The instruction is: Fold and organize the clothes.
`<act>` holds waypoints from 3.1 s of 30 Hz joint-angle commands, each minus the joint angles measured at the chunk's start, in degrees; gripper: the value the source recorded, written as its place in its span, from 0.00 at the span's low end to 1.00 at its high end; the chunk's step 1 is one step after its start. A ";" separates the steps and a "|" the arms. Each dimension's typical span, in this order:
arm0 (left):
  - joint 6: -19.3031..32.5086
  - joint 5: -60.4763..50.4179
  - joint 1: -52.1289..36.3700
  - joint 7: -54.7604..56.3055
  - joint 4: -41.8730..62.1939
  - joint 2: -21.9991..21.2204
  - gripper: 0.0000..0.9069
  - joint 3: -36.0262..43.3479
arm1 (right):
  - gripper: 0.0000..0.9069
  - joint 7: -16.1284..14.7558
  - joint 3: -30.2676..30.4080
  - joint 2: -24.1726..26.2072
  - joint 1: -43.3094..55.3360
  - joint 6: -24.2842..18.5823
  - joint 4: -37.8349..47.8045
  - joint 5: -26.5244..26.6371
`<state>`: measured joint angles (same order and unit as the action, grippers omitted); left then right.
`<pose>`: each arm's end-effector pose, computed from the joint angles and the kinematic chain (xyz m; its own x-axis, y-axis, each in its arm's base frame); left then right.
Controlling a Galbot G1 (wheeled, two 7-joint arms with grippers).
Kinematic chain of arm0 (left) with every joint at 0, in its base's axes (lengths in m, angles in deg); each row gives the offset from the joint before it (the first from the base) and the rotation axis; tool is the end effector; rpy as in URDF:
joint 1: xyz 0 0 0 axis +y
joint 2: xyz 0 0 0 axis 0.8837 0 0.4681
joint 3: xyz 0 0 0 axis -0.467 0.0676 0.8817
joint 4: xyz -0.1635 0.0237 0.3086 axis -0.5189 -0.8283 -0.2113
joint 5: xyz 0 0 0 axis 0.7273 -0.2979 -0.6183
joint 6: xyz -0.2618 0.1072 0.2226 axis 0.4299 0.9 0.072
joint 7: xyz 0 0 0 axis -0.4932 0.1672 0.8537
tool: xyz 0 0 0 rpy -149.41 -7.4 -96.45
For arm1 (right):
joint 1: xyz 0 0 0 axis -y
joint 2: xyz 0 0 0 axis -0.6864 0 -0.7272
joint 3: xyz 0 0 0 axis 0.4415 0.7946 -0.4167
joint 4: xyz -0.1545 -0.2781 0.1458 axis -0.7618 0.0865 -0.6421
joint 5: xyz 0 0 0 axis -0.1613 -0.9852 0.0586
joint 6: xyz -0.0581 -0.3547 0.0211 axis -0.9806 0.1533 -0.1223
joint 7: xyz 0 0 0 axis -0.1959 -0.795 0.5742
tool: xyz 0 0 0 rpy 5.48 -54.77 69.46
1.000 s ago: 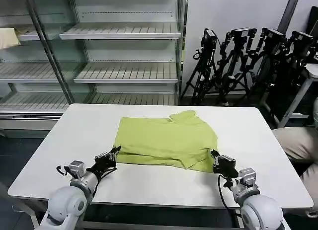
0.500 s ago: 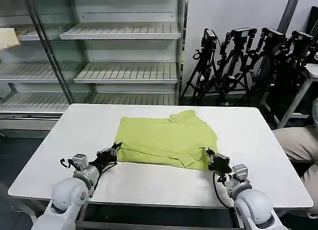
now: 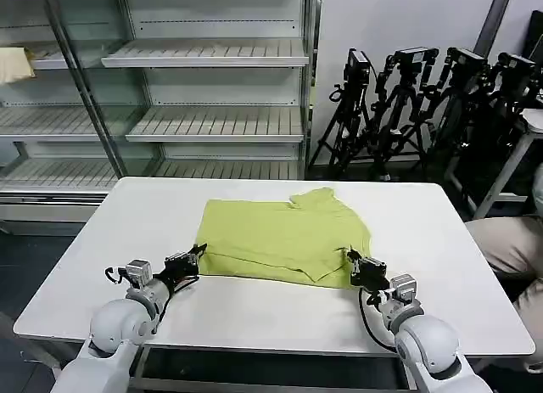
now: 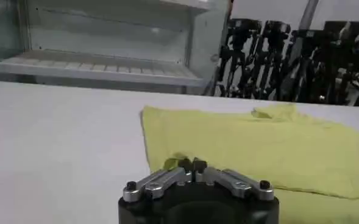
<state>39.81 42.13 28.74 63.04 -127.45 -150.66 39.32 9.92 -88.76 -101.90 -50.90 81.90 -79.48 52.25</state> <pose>0.3463 0.0875 -0.2663 -0.8858 0.2966 0.3570 0.2639 0.9546 -0.1382 0.3191 -0.0519 -0.2639 -0.9227 -0.2726 0.2725 -0.3039 0.9494 -0.0792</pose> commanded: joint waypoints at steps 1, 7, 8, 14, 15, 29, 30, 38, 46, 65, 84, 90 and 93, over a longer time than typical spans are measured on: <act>0.03 -0.14 -0.38 0.00 1.05 0.23 1.00 0.12 | 1.00 1.41 0.98 -0.05 2.41 1.03 1.91 -0.30; -0.06 -1.03 -0.19 0.30 -0.23 0.71 1.00 -1.05 | 1.00 4.16 -1.05 0.57 4.52 4.16 1.65 3.90; -0.06 -0.85 -0.10 0.30 -0.70 0.86 1.00 -1.29 | 1.00 4.58 -2.01 1.17 3.79 5.17 0.60 5.41; -1.39 3.33 3.37 4.59 -8.19 4.82 1.00 -3.65 | 1.00 3.98 -5.66 4.63 -5.44 6.38 -7.96 4.86; -1.34 3.76 4.22 5.72 -8.89 4.92 1.00 -3.70 | 1.00 4.24 -6.01 4.92 -6.89 6.44 -9.08 4.93; -3.42 0.76 9.61 7.09 -9.96 3.66 1.00 -2.38 | 1.00 4.23 -9.20 5.46 -17.14 6.93 -12.27 5.00; -3.43 0.76 9.52 7.08 -9.90 3.64 1.00 -2.37 | 1.00 4.42 -9.25 5.43 -17.28 7.02 -12.05 4.98; -3.50 0.34 9.27 7.05 -8.66 3.71 0.01 -2.72 | 0.00 6.31 -8.02 4.36 -16.87 7.42 -10.76 4.75; -3.48 0.17 10.01 5.33 -8.51 3.32 0.02 -2.43 | 0.00 6.05 -7.59 4.16 -16.27 7.63 -10.03 5.77; -3.39 -1.89 15.64 4.97 -12.66 2.98 0.01 -3.13 | 0.00 4.98 -10.60 3.68 -25.65 5.84 -18.90 3.24; -3.15 -4.34 37.37 5.50 -29.77 3.04 0.43 -10.36 | 0.01 4.11 -17.74 3.69 -49.36 -2.11 -29.02 -3.01; -3.37 -6.51 37.68 6.11 -30.26 2.95 1.00 -11.40 | 1.00 4.07 -20.26 4.44 -48.70 -2.79 -29.70 -1.39; -3.34 -4.97 36.43 6.11 -30.97 3.33 1.00 -13.15 | 1.00 2.62 -23.22 5.34 -49.16 -2.14 -32.07 1.22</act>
<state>36.32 37.62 62.96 68.88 -156.23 -147.23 28.10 13.64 -107.19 -97.43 -96.05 81.30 -107.71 51.27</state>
